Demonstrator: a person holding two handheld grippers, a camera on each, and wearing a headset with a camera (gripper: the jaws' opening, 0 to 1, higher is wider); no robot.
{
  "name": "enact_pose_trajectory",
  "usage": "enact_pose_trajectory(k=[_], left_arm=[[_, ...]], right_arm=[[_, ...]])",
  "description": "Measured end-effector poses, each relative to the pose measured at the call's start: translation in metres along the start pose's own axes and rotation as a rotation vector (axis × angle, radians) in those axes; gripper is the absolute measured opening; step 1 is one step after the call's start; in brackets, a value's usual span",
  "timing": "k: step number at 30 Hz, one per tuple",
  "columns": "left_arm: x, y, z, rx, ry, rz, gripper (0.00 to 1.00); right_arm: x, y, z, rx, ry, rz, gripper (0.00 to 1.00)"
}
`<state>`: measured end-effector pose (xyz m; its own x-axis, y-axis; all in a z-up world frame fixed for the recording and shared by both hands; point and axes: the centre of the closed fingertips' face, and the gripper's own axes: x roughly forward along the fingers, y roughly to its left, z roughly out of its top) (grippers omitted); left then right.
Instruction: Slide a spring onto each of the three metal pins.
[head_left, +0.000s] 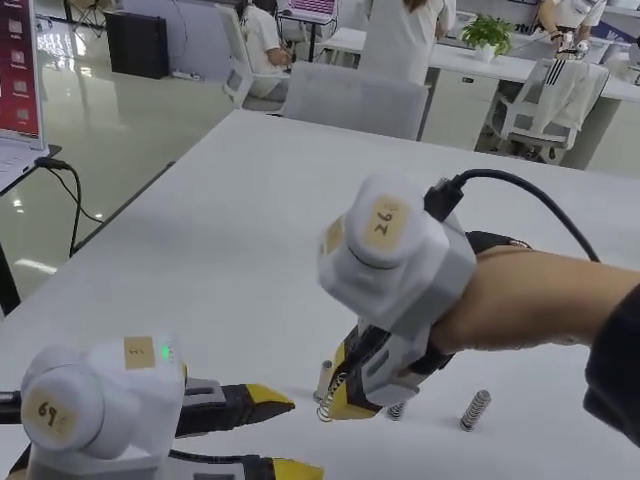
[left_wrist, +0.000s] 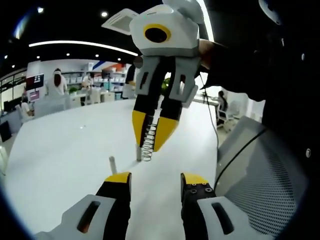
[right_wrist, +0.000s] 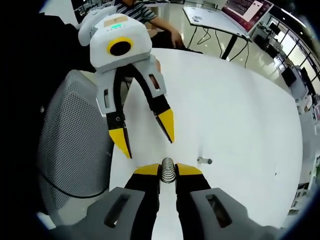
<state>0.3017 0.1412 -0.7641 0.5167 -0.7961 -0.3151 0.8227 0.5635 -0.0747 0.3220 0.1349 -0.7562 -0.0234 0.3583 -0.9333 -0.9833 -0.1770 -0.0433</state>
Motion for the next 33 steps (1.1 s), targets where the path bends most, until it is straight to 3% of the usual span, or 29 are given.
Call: enact_pose_trajectory(k=[13, 20, 33], left_arm=[[-0.002, 0.002, -0.004, -0.02, 0.001, 0.014, 0.39], [-0.001, 0.002, -0.007, -0.029, 0.006, 0.014, 0.39], [-0.003, 0.007, -0.01, -0.044, 0.007, 0.027, 0.38]], right_arm=[[0.008, -0.042, -0.018, 0.038, 0.059, -0.093, 0.08], [0.015, -0.063, -0.015, 0.059, 0.047, -0.115, 0.08], [0.032, -0.074, -0.018, 0.055, 0.08, -0.1, 0.08]])
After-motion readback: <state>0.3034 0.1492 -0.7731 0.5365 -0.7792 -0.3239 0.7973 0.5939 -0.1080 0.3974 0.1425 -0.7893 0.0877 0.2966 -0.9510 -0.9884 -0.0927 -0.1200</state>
